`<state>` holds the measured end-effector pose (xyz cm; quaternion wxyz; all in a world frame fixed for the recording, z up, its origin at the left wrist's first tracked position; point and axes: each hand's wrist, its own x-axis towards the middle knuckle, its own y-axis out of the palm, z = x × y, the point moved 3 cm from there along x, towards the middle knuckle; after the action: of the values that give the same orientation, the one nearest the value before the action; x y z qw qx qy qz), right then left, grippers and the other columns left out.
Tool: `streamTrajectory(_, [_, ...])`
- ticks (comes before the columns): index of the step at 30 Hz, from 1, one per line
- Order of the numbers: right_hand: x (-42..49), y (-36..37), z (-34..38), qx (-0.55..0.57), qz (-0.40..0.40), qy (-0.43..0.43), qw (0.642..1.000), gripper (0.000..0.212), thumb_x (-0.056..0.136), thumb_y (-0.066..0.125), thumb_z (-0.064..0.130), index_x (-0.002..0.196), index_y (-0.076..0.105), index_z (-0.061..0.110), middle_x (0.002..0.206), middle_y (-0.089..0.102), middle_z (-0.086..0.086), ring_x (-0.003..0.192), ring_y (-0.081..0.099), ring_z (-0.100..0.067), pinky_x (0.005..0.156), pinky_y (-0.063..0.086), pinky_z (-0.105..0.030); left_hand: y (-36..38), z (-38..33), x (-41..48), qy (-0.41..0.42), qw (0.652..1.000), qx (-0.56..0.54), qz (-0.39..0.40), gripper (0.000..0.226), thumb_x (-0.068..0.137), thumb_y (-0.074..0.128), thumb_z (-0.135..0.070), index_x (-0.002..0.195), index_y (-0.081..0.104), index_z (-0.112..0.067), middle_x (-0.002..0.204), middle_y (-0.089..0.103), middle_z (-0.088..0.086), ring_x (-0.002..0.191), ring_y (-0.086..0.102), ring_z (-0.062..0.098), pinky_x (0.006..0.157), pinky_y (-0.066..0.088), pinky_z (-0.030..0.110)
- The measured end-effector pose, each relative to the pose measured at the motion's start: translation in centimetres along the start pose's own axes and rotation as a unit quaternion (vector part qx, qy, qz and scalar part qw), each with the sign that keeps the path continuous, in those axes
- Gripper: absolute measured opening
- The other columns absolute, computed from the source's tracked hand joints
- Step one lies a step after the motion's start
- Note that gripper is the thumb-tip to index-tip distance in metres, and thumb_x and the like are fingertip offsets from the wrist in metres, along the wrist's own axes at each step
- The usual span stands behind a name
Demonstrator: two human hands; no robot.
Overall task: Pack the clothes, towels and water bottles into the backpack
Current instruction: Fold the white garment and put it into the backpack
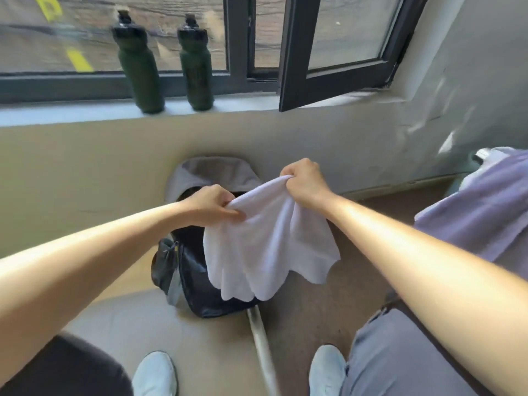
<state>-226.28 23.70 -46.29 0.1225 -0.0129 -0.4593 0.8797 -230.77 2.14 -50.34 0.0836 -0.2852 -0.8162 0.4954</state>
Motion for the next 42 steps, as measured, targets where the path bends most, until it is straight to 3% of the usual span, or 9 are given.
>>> streamTrajectory(10, [3.0,1.0,-2.9,-0.034,-0.036,0.017,0.999,0.04,0.073,0.045,-0.001,0.074,0.073,0.027,0.087,0.075,-0.004,0.088,0.067,-0.027,0.075,0.055,-0.03,0.2,6.6,1.4,-0.037,0.996,0.037,0.074,0.029,0.093,0.071,-0.03,0.071,0.069,-0.01,0.064,0.046,0.001,0.063,0.04,0.019,0.061,0.03,0.034])
streamTrajectory(17, [3.6,1.5,-5.8,-0.03,-0.053,0.081,0.995,0.041,0.086,0.047,-0.006,0.091,0.078,0.02,0.1,0.074,-0.011,0.096,0.067,-0.032,0.08,0.054,-0.033,-1.6,8.6,1.2,-0.126,0.98,-0.097,-0.123,0.05,0.103,0.056,-0.031,0.061,0.035,-0.017,0.059,0.032,0.0,0.056,0.028,0.02,0.055,0.018,0.037])
streamTrajectory(20, [3.1,2.1,-6.0,0.014,-0.033,0.126,0.991,0.035,0.088,0.049,-0.003,0.091,0.078,0.017,0.097,0.072,-0.012,0.093,0.064,-0.032,0.073,0.045,-0.029,-2.0,8.9,0.5,-0.148,0.951,-0.205,-0.175,0.046,0.102,0.056,-0.04,0.067,0.043,-0.015,0.065,0.032,0.002,0.062,0.029,0.02,0.058,0.019,0.035])
streamTrajectory(24, [1.3,3.4,-4.4,0.082,0.034,0.122,0.989,0.038,0.093,0.052,0.007,0.057,0.045,0.018,0.059,0.041,-0.002,0.066,0.04,-0.022,0.053,0.025,-0.031,-2.6,8.4,-1.0,-0.169,0.918,-0.305,-0.191,0.055,0.089,0.058,-0.052,0.081,0.063,0.002,0.072,0.055,0.009,0.067,0.05,0.021,0.066,0.038,0.034])
streamTrajectory(29, [-0.2,4.6,1.4,0.206,0.097,0.086,0.97,0.048,0.096,0.053,0.021,0.059,0.023,0.024,0.059,0.023,0.001,0.063,0.025,-0.019,0.06,0.017,-0.034,-3.0,5.2,-1.8,-0.165,0.912,-0.348,-0.138,0.035,0.082,0.062,-0.043,0.068,0.071,-0.013,0.072,0.067,0.006,0.069,0.061,0.022,0.071,0.046,0.034])
streamTrajectory(33, [-1.9,6.8,2.8,0.293,0.099,0.15,0.939,0.03,0.093,0.055,0.029,0.071,0.047,0.01,0.072,0.041,-0.011,0.069,0.037,-0.026,0.069,0.028,-0.032,-2.6,2.9,-2.6,-0.158,0.902,-0.382,-0.124,0.039,0.1,0.06,-0.042,0.077,0.067,-0.011,0.065,0.061,0.003,0.055,0.058,0.015,0.054,0.042,0.018])
streamTrajectory(35, [-2.8,7.6,3.0,0.219,0.14,0.089,0.962,0.026,0.093,0.058,0.028,0.103,0.066,0.005,0.094,0.063,-0.016,0.082,0.058,-0.033,0.075,0.039,-0.03,-1.2,1.7,-3.5,-0.153,0.905,-0.384,-0.098,0.035,0.105,0.056,-0.036,0.08,0.067,-0.013,0.065,0.059,0.001,0.055,0.055,0.012,0.047,0.039,0.016])
streamTrajectory(38, [-3.1,6.9,4.5,0.198,0.234,-0.024,0.952,0.07,0.091,0.058,0.015,0.156,0.036,0.026,0.138,0.06,0.002,0.101,0.065,0.001,0.088,0.046,-0.018,0.1,0.6,-3.7,-0.098,0.945,-0.308,-0.05,0.034,0.101,0.058,-0.03,0.072,0.056,-0.013,0.064,0.046,-0.004,0.058,0.042,0.009,0.052,0.032,0.023])
streamTrajectory(42, [-2.5,6.4,5.2,0.211,0.338,-0.044,0.916,0.048,0.086,0.056,0.001,0.125,0.069,0.025,0.115,0.074,0.004,0.093,0.069,-0.005,0.08,0.05,-0.018,-1.4,0.2,-3.7,-0.059,0.96,-0.274,-0.021,0.03,0.095,0.064,-0.036,0.091,0.069,-0.007,0.076,0.052,0.002,0.069,0.046,0.013,0.062,0.033,0.03])
